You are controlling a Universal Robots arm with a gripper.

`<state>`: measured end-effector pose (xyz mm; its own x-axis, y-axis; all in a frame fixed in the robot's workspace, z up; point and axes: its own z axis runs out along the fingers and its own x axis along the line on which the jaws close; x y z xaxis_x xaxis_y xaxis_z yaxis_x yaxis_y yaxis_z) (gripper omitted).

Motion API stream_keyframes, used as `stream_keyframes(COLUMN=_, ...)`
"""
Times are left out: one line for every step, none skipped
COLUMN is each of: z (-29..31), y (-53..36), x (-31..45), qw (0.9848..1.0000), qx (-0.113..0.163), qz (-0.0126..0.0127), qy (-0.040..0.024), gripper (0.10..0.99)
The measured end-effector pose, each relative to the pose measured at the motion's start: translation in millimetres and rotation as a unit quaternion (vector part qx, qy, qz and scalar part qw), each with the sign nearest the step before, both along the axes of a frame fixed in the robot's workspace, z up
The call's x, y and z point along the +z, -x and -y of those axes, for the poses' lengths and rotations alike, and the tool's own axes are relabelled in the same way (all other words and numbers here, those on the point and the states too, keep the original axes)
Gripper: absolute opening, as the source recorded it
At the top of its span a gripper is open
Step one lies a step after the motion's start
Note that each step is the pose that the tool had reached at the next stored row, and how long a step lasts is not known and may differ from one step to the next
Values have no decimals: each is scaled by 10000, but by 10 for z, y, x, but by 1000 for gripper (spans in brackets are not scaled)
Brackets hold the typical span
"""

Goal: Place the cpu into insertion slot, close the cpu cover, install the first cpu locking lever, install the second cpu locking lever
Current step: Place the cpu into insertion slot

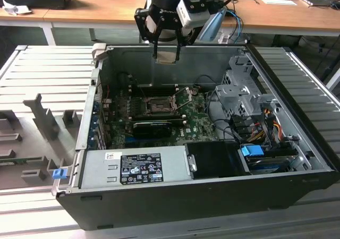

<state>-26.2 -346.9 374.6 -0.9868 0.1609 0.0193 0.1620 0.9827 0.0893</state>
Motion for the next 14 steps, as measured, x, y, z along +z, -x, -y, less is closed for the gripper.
stream_keyframes(z=0, y=0, x=0, qw=10000, qx=-6, qz=0, qy=0, gripper=525)
stream_keyframes(z=0, y=0, x=0, qw=10000, qx=-19, qz=0, qy=0, gripper=525)
stream_keyframes(z=0, y=0, x=0, qw=10000, qx=-29, qz=0, qy=0, gripper=525)
stream_keyframes(z=0, y=0, x=0, qw=10000, qx=-38, qz=0, qy=0, gripper=525)
stream_keyframes(z=0, y=0, x=0, qw=10000, qx=-52, qz=0, qy=0, gripper=525)
stream_keyframes(z=0, y=0, x=0, qw=10000, qx=-67, qz=0, qy=0, gripper=525)
stream_keyframes(z=0, y=0, x=0, qw=10000, qx=-82, qz=0, qy=0, gripper=525)
stream_keyframes(z=0, y=0, x=0, qw=9999, qx=-115, qz=0, qy=0, gripper=525)
stream_keyframes(z=0, y=0, x=-1, qw=9999, qx=-146, qz=0, qy=0, gripper=525)
stream_keyframes(z=0, y=0, x=-1, qw=9998, qx=-208, qz=0, qy=0, gripper=525)
stream_keyframes(z=0, y=0, x=-1, qw=9997, qx=-232, qz=0, qy=0, gripper=525)
stream_keyframes(z=0, y=0, x=-2, qw=9997, qx=-257, qz=0, qy=0, gripper=525)
stream_keyframes(z=0, y=0, x=-2, qw=9996, qx=-286, qz=0, qy=0, gripper=525)
stream_keyframes(z=0, y=0, x=-2, qw=9995, qx=-306, qz=0, qy=0, gripper=525)
